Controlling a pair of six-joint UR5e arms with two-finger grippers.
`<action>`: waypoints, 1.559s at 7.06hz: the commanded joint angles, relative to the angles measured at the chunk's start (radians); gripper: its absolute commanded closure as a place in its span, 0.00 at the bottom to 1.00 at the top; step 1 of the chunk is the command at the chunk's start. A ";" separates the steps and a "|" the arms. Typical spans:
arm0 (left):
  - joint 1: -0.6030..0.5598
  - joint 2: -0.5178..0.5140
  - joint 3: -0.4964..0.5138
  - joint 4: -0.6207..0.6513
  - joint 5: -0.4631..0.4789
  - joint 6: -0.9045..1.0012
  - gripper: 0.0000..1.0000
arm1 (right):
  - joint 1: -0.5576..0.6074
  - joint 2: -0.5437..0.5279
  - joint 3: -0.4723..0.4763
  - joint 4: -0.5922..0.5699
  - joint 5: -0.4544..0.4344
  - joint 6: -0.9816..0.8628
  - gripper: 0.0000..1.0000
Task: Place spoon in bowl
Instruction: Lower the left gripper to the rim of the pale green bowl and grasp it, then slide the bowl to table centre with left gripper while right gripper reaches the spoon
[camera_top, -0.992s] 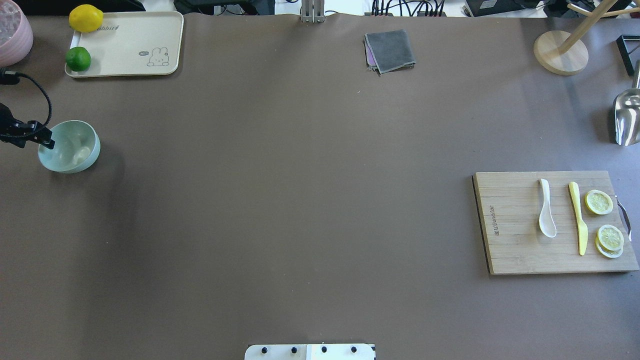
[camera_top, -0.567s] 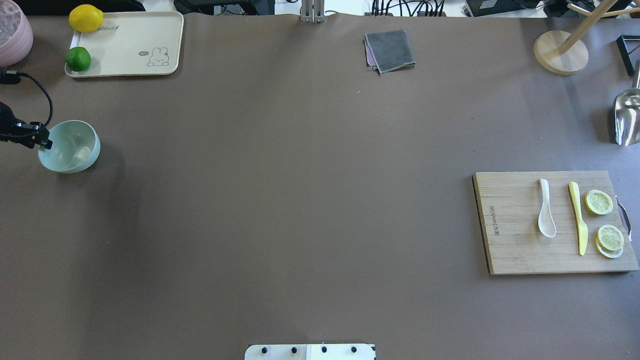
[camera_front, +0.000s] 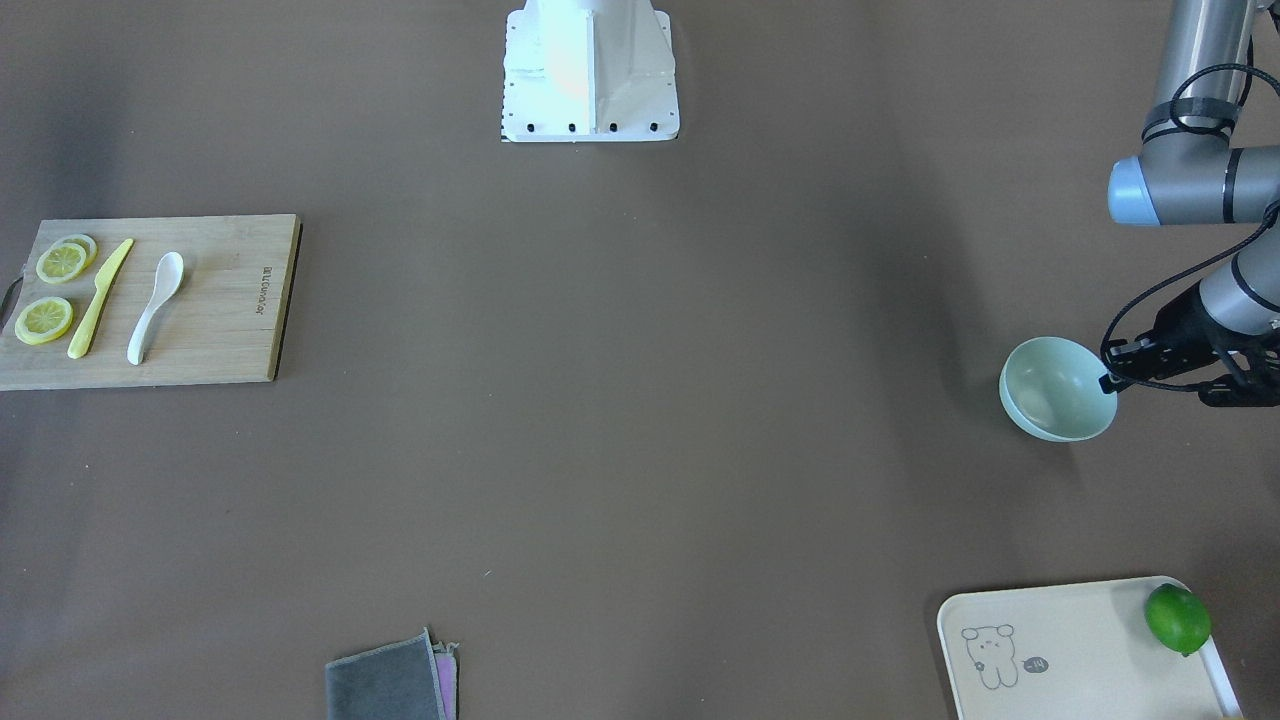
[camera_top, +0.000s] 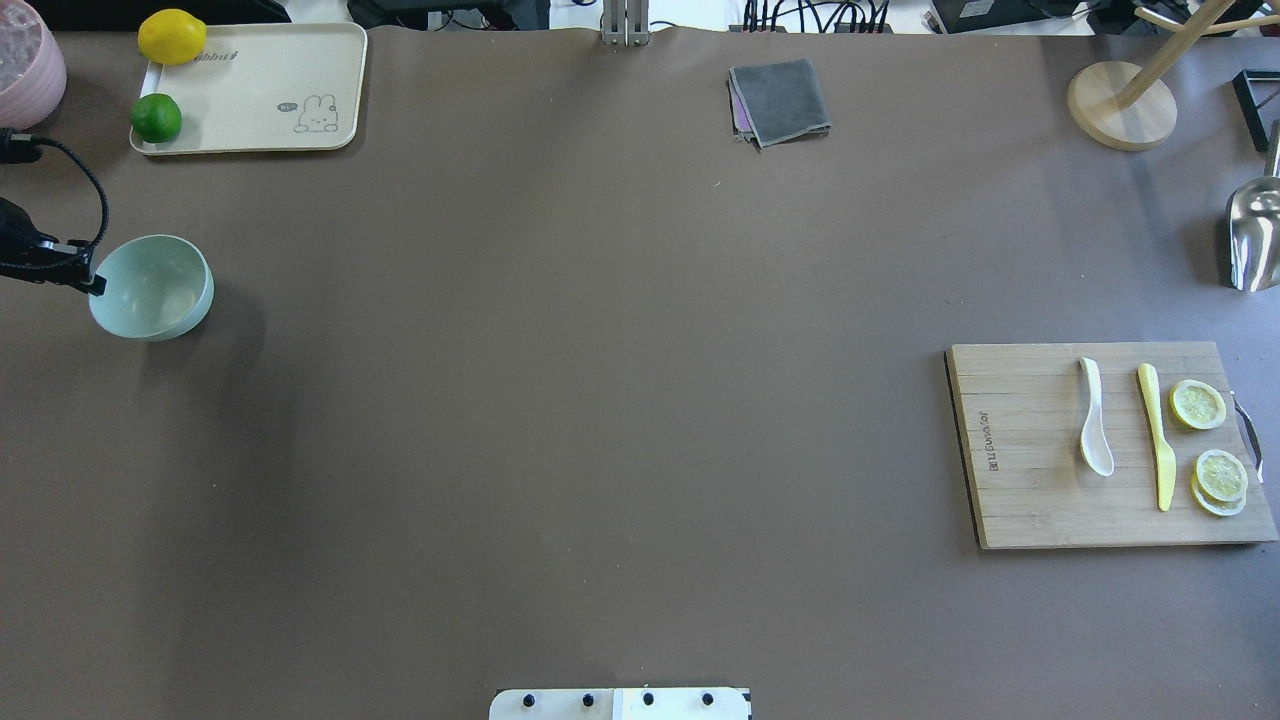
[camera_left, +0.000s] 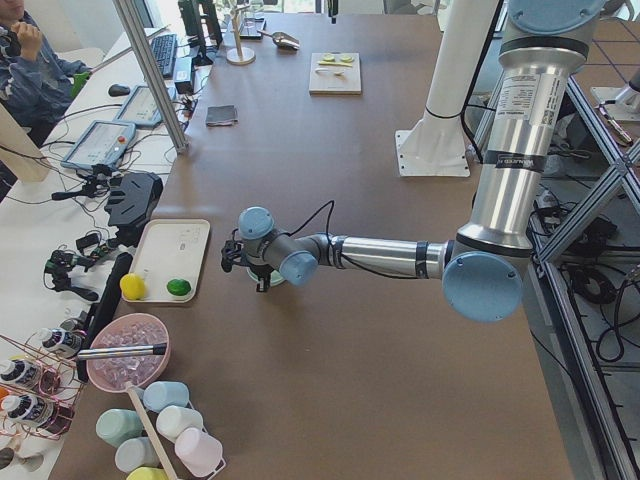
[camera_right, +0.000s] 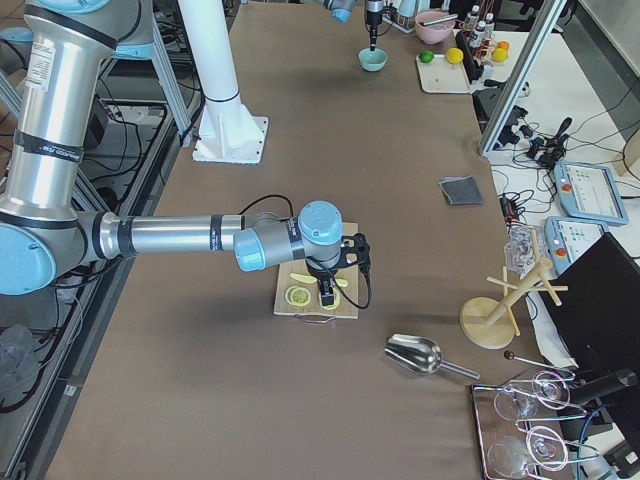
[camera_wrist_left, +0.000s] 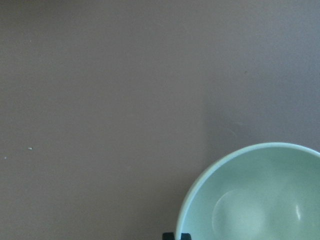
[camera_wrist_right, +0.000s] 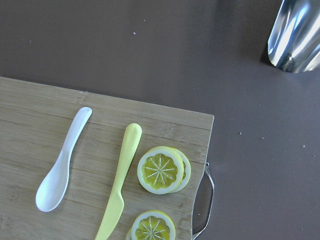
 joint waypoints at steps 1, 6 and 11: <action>0.000 0.000 -0.081 -0.009 -0.124 -0.055 1.00 | -0.030 0.033 0.070 -0.001 -0.002 0.200 0.01; 0.262 -0.221 -0.266 -0.003 0.057 -0.661 1.00 | -0.309 0.148 0.124 0.001 -0.157 0.553 0.02; 0.552 -0.457 -0.252 0.224 0.411 -0.759 1.00 | -0.450 0.170 0.050 0.001 -0.263 0.646 0.06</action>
